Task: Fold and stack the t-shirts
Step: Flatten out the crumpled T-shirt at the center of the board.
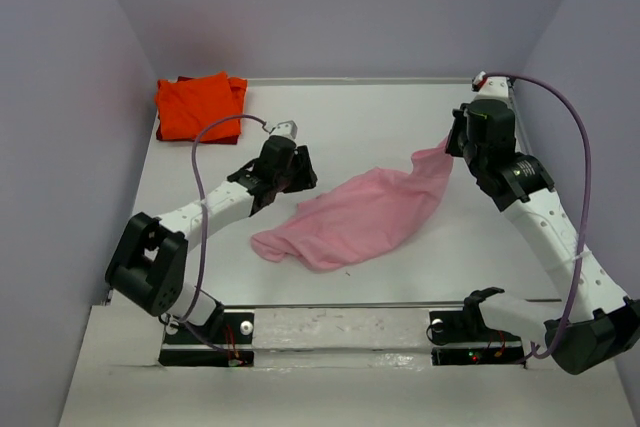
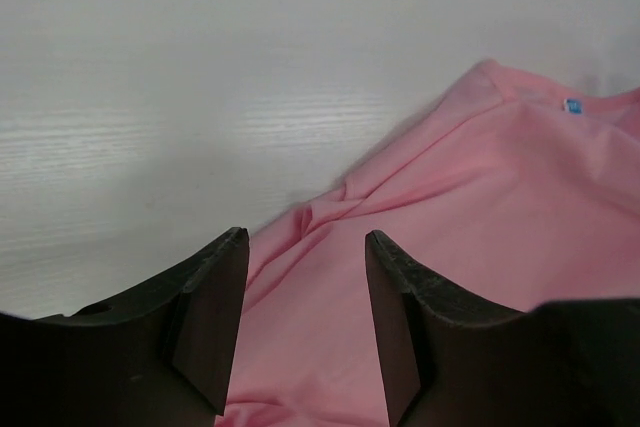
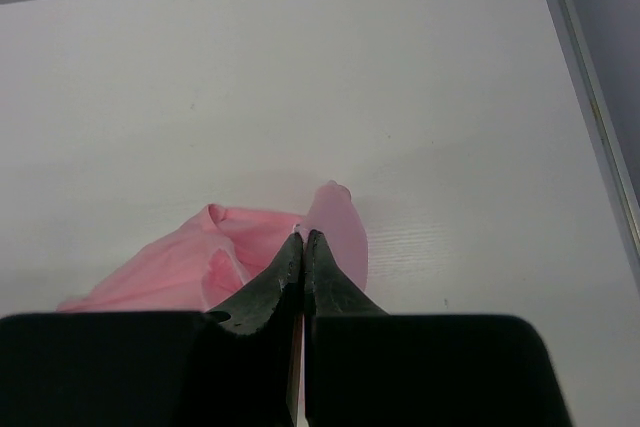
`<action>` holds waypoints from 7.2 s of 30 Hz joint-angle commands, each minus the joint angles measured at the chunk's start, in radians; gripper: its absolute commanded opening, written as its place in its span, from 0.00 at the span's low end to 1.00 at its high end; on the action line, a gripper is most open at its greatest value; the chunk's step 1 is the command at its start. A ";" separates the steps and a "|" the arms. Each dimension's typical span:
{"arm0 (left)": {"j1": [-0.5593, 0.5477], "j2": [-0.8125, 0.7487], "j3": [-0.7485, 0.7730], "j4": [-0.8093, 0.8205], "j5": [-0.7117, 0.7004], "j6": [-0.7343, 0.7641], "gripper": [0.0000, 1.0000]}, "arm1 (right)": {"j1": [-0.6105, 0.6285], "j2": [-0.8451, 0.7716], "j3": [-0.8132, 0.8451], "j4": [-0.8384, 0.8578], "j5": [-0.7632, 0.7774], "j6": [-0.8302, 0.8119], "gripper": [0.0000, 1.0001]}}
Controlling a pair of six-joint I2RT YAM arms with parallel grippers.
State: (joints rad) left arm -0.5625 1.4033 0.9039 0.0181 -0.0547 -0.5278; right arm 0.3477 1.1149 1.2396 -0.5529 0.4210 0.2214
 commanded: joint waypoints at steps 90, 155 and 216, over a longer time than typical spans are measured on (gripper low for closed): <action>-0.155 -0.556 -0.020 -0.309 -0.111 -0.084 0.35 | -0.004 -0.007 -0.052 0.094 -0.024 -0.002 0.00; -0.413 -0.144 -0.194 -0.262 -0.385 -0.271 0.63 | -0.004 -0.050 -0.071 0.090 -0.067 0.001 0.00; -0.277 -0.337 0.167 -0.523 -0.788 0.081 0.00 | -0.004 -0.041 -0.081 0.090 -0.094 0.006 0.00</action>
State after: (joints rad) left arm -0.8848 1.1080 1.0973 -0.5362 -0.7933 -0.5148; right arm 0.3477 1.0878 1.1622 -0.5087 0.3275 0.2253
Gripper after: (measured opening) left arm 0.033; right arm 0.022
